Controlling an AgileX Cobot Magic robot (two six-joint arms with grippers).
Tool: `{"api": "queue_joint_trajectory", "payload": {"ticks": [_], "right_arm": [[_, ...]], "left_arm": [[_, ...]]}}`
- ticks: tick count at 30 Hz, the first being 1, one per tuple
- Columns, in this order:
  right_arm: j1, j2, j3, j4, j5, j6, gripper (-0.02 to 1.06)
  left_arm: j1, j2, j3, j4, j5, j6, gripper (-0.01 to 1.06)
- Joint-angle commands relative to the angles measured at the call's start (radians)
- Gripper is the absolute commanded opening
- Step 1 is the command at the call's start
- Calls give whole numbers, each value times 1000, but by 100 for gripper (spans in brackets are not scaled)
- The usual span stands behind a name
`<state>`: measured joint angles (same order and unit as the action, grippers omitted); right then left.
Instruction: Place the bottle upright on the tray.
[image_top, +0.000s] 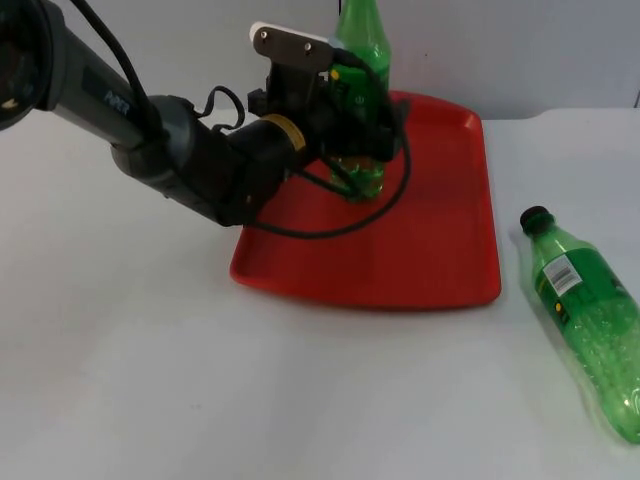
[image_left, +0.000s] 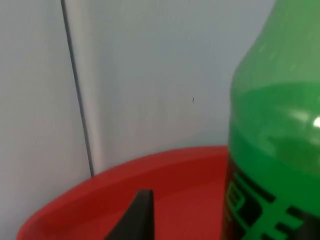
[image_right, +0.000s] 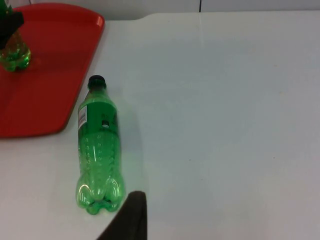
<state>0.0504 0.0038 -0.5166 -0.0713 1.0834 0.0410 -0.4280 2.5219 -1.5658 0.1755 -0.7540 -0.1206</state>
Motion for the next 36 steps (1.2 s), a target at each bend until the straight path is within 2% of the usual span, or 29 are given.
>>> {"api": "queue_joint_trajectory", "payload": {"ticks": [1,2,7,8,10,15,19,20,24,25,32,33,36], "right_arm": [[-6,-4,1,3,-7,-4,105],[-6,-4,1,3,-7,-4,105],[-6,-4,1,3,-7,-4,105],[-6,-4,1,3,-7,-4,105],[-6,-4,1,3,-7,-4,105],[-6,-4,1,3,-7,-4,105],[-6,-4,1,3,-7,-4,105],[-6,-4,1,3,-7,-4,105],[-6,-4,1,3,-7,-4,105],[-6,-4,1,3,-7,-4,105],[-6,-4,1,3,-7,-4,105],[-6,-4,1,3,-7,-4,105],[-6,-4,1,3,-7,-4,105]], "left_arm": [[1,-37,8,-5,67,-14,105],[1,-37,8,-5,67,-14,105],[1,-103,8,-3,257,-4,105],[1,-103,8,-3,257,-4,105],[1,-122,8,-5,387,8,105],[1,-154,8,-3,475,12,105],[1,-220,8,1,613,12,105],[1,-220,8,1,613,12,105],[11,-260,8,-1,723,28,105],[11,-260,8,-1,723,28,105],[28,-312,8,-2,998,28,105],[28,-312,8,-2,998,28,105],[28,-349,8,-2,1078,28,105]]}}
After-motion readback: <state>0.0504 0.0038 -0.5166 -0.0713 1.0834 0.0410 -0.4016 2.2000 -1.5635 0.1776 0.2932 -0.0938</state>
